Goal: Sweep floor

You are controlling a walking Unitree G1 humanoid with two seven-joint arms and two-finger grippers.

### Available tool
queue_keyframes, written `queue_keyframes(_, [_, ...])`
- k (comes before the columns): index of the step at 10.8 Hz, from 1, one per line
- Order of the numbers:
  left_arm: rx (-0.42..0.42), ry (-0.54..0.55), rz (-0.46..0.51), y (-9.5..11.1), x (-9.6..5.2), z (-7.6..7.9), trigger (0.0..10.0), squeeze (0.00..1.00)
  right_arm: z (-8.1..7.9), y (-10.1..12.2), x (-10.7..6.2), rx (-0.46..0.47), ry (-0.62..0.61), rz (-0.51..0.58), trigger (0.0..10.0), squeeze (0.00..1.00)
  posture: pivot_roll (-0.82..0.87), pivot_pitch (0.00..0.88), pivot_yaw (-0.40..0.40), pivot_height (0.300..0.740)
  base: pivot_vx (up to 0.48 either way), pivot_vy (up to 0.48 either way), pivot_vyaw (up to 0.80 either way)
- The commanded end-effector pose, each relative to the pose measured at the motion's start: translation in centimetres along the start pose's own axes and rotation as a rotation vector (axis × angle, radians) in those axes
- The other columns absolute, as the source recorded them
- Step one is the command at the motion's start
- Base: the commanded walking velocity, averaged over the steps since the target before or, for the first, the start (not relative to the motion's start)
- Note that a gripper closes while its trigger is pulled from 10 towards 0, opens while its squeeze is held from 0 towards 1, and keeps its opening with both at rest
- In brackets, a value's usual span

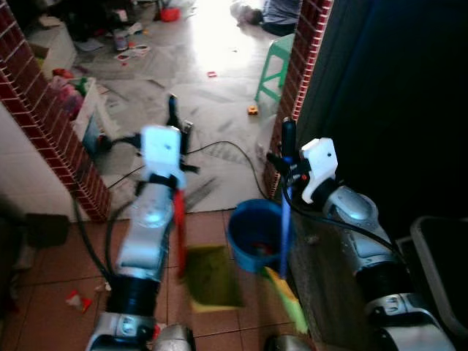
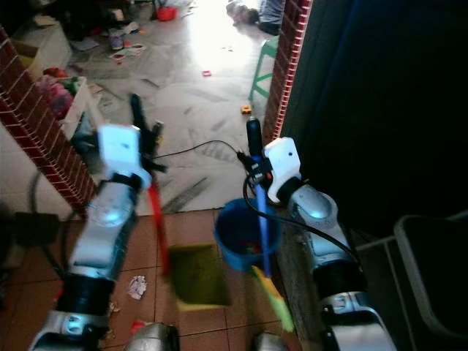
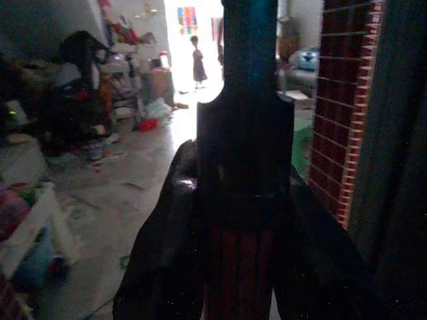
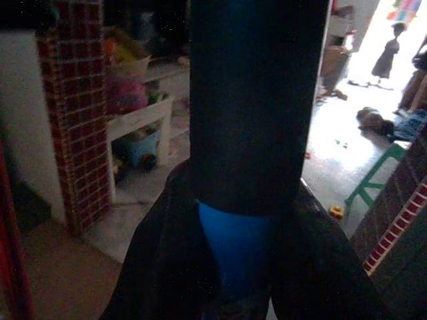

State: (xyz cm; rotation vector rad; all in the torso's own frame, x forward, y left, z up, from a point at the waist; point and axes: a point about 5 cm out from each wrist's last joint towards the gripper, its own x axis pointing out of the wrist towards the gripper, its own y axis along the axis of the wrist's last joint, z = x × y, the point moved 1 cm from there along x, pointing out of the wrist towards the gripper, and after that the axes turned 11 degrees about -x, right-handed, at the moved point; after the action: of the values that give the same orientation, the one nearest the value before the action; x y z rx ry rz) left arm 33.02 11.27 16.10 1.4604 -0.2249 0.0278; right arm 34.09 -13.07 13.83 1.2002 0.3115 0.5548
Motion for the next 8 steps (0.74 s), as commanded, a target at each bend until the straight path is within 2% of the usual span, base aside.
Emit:
queue_keyframes(1, [0.025,-0.007,0.066,1.5,0.0,0.2,10.0,0.00,1.3,3.2,0.8,-0.056,-0.063,0.139,10.0,0.00,0.00,0.016,-0.008,0.740,0.000,0.000,0.00])
queue_keyframes(3, [0.015,-0.007,0.056,1.2,-0.1,0.4,10.0,0.00,1.5,4.0,1.2,-0.065,-0.121,0.177,10.0,0.00,0.00,0.017,-0.007,0.740,0.000,0.000,0.00])
queue_keyframes(5, [0.006,-0.008,0.051,1.1,-0.1,0.6,10.0,0.00,1.7,5.5,1.7,-0.134,-0.202,0.232,10.0,0.00,-0.01,0.019,-0.001,0.740,0.000,0.000,0.00])
queue_keyframes(6, [-0.001,-0.008,0.047,1.0,-0.1,0.7,10.0,0.00,1.6,5.6,1.9,-0.149,-0.217,0.234,10.0,0.00,-0.01,0.019,-0.001,0.740,0.000,0.000,0.00])
queue_keyframes(7, [-0.006,-0.009,0.044,1.0,-0.1,1.0,10.0,0.00,1.2,5.2,2.0,-0.108,-0.212,0.223,10.0,0.00,-0.01,0.019,-0.002,0.740,0.000,0.000,0.00])
queue_keyframes(8, [-0.008,0.007,0.024,0.6,-0.1,1.2,10.0,0.00,0.1,4.3,1.6,-0.062,-0.145,0.192,10.0,0.00,-0.01,0.019,-0.004,0.740,0.000,0.000,0.00])
